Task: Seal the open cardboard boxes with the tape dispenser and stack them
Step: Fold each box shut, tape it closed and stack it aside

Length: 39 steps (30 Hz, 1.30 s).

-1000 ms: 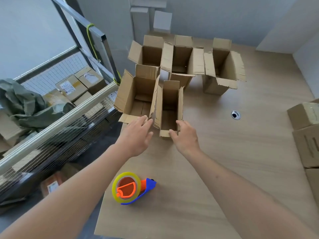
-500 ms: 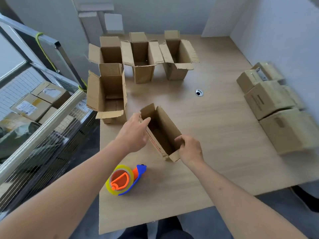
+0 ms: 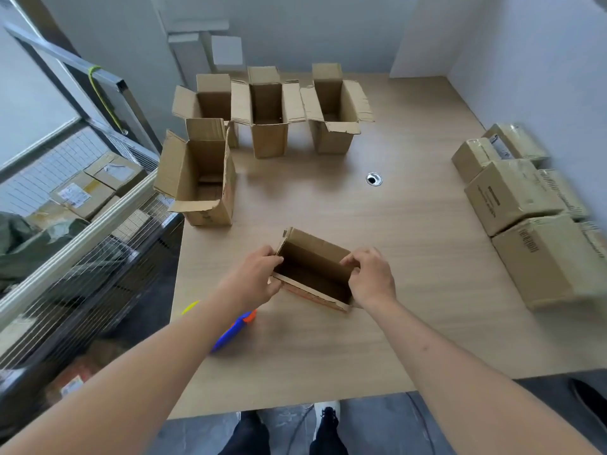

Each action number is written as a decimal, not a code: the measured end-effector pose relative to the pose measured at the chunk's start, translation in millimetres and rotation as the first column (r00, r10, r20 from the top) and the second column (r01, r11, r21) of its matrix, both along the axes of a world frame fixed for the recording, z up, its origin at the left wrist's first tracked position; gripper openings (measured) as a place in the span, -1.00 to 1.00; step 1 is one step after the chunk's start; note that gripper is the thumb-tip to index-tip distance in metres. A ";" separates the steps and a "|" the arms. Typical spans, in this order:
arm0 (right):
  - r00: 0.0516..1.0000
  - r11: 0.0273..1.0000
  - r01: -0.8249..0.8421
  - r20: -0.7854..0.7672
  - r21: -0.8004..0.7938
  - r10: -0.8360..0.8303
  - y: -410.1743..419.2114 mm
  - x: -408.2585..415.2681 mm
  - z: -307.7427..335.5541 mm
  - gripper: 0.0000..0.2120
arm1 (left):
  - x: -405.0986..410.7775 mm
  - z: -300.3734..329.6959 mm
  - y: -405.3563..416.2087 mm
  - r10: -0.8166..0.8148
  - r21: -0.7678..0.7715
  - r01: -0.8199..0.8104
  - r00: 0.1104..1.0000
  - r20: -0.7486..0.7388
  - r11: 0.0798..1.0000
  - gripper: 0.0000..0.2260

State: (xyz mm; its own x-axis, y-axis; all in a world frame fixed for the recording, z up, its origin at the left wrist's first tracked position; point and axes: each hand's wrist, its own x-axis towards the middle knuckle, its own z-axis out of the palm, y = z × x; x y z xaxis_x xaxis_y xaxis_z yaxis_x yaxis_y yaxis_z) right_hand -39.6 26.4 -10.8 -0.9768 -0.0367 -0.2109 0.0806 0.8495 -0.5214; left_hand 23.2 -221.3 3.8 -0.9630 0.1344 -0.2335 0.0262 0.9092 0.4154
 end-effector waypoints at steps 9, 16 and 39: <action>0.987 0.983 -0.158 -0.011 -0.095 0.158 29.1 -5.2 1.0 -0.62 | 34.5 -7.6 47.9 -0.004 -0.049 0.000 0.995 -0.098 0.999 -0.85; 0.968 0.926 -0.239 0.001 -0.293 0.251 16.8 -3.8 11.5 -0.44 | 48.7 -14.4 60.5 0.074 -0.021 -0.076 0.996 -0.054 0.997 -0.74; 0.913 0.914 -0.405 -0.041 -0.001 0.405 14.5 17.1 -15.2 -0.60 | 39.5 -12.7 62.7 0.556 0.020 -0.556 0.828 -0.071 0.831 -0.53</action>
